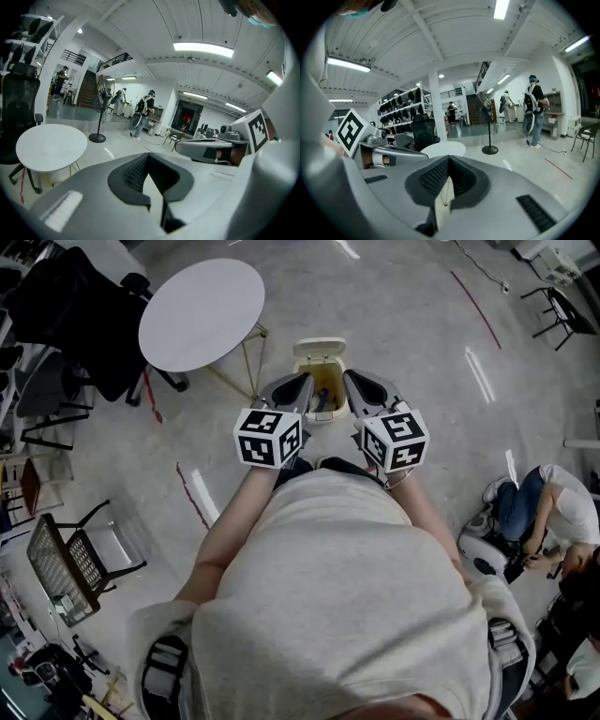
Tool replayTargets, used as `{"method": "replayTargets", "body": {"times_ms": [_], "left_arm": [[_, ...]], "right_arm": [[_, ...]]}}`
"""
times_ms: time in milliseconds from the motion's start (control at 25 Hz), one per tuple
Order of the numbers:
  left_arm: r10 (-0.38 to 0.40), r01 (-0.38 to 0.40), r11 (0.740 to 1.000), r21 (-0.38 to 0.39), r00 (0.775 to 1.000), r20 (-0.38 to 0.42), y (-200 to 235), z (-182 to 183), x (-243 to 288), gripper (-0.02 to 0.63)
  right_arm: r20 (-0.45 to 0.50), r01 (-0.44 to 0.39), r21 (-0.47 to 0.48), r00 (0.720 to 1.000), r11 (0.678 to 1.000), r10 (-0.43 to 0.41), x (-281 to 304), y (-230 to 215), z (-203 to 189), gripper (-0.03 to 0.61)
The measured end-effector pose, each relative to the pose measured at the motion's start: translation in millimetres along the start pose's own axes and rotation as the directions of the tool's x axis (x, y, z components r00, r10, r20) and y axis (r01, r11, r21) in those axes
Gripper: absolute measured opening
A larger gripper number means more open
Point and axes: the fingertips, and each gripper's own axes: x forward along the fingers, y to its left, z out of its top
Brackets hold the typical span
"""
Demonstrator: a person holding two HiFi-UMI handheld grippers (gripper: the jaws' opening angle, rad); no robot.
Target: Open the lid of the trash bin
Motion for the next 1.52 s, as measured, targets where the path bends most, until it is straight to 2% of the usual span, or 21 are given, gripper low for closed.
{"method": "replayTargets", "body": {"times_ms": [320,520,880,1160,1520], "left_arm": [[-0.005,0.005,1.000,-0.023,1.000,-0.009,1,-2,-3,0.009],[-0.016,0.016,0.999,-0.049,1.000,-0.009,-2,-4,-3,0.009],[-0.039,0.038,0.998,-0.042,0.999,-0.012,-10,-5,-4,0.009],[-0.030,0.028,0.999,-0.039,0.999,-0.041,-8,-18,-7,0.009],[-0.009,0.007,0.999,-0.043,0.999,-0.040,-6,-22,-15,0.009]], "right_arm": [[-0.007,-0.019,0.017,1.000,1.000,0.019,0,5,1,0.006],[-0.011,-0.020,-0.013,1.000,1.000,0.020,1,7,1,0.006],[-0.037,-0.058,-0.019,0.998,0.998,0.057,-1,17,-3,0.006],[-0.049,-0.084,-0.006,0.995,0.996,0.083,-1,29,-11,0.006],[-0.058,-0.083,0.012,0.995,0.996,0.084,-6,31,-17,0.006]]}}
